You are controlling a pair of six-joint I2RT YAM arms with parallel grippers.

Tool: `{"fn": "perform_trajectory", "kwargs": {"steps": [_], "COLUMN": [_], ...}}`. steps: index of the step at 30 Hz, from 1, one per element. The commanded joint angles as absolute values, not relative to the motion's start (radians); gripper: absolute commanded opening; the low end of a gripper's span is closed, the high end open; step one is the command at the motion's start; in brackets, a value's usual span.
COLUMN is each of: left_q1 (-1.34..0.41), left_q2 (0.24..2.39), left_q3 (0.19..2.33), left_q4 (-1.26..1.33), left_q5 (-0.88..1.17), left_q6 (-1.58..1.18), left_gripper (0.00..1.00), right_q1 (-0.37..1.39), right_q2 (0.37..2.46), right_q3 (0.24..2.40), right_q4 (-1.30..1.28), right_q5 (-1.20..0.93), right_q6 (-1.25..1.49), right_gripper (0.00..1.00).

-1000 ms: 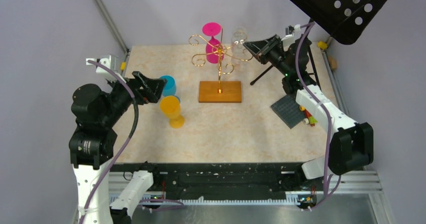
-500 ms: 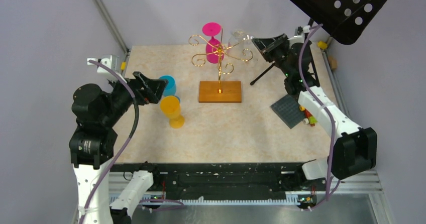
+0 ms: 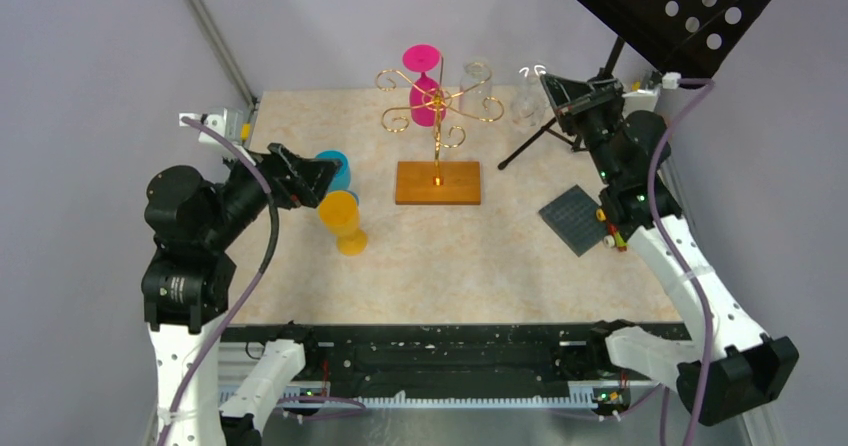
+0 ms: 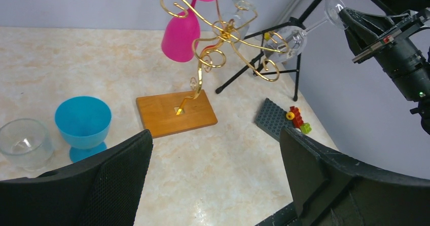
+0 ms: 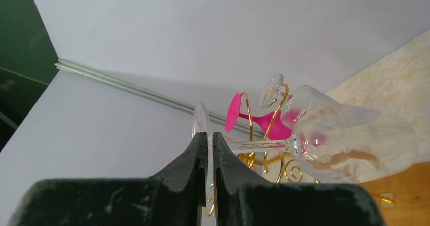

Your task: Take the wine glass off the wine glass rack

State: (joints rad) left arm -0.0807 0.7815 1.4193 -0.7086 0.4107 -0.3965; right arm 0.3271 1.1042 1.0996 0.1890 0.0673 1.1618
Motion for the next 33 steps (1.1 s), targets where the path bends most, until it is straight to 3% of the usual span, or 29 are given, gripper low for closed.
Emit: {"fn": "perform_trajectory", "kwargs": {"steps": [1, 8, 16, 22, 28, 33], "left_q1": [-0.084, -0.136, -0.453, -0.670, -0.764, -0.783], "left_q2": [0.787, 0.834, 0.946, 1.057, 1.201, 1.240], "left_q3": [1.365, 1.227, 1.157, 1.186, 1.301, 1.290], "left_q4": [-0.544, -0.282, -0.061, 0.041, 0.025, 0.094], "left_q5": [0.557, 0.685, 0.661, 0.556, 0.573, 0.609], "left_q6": [-0.448, -0.572, -0.481, -0.205, -0.022, -0.009], "left_gripper": [0.98, 0.95, 0.93, 0.89, 0.87, 0.75], "right_q1": [0.334, 0.334, 0.335, 0.341, 0.388, 0.446], "right_q2": [0.989, 0.809, 0.681, 0.665, 0.698, 0.743], "right_q3": [1.103, 0.999, 0.943, 0.885, 0.838, 0.812], "right_q4": [0.116, 0.030, 0.007, 0.072, 0.185, 0.275], "right_q5": [0.044, -0.074, -0.243, -0.368, -0.405, -0.401], "right_q6": [1.219, 1.340, 1.487, 1.608, 1.667, 1.699], "right_gripper": [0.00, 0.00, 0.00, 0.00, 0.00, 0.00]}}
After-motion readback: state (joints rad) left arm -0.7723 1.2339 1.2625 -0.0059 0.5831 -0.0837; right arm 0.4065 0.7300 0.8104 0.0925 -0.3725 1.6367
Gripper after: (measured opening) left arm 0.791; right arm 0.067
